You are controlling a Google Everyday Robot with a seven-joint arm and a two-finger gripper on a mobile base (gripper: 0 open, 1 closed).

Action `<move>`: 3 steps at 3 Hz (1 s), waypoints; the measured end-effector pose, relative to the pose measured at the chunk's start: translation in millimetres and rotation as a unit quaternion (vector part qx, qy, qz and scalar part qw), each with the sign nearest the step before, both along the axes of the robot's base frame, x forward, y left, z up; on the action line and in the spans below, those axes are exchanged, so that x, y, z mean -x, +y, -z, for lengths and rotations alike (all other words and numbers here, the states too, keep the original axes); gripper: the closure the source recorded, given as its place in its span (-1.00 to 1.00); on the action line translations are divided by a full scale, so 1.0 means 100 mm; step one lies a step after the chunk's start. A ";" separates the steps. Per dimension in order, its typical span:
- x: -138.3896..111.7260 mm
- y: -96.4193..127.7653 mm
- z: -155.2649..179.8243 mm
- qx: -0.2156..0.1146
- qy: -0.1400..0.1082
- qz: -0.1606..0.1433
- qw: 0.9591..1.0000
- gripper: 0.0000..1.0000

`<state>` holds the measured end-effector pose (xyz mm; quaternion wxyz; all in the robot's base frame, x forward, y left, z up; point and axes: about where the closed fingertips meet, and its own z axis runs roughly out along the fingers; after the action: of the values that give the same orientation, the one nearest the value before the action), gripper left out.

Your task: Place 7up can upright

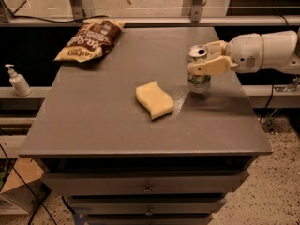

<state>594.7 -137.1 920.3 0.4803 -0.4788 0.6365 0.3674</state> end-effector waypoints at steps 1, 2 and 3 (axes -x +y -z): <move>0.02 -0.02 0.08 -0.025 -0.014 0.009 1.000 0.68; 0.04 -0.06 0.15 -0.052 -0.021 0.024 0.998 0.19; 0.05 -0.09 0.19 -0.063 -0.026 0.030 0.997 -0.25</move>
Offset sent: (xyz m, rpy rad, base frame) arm -0.0057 -0.0185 -0.0232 0.1661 -0.0605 -0.0935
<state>590.2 -145.8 901.7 0.5366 -0.4376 0.6134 0.3798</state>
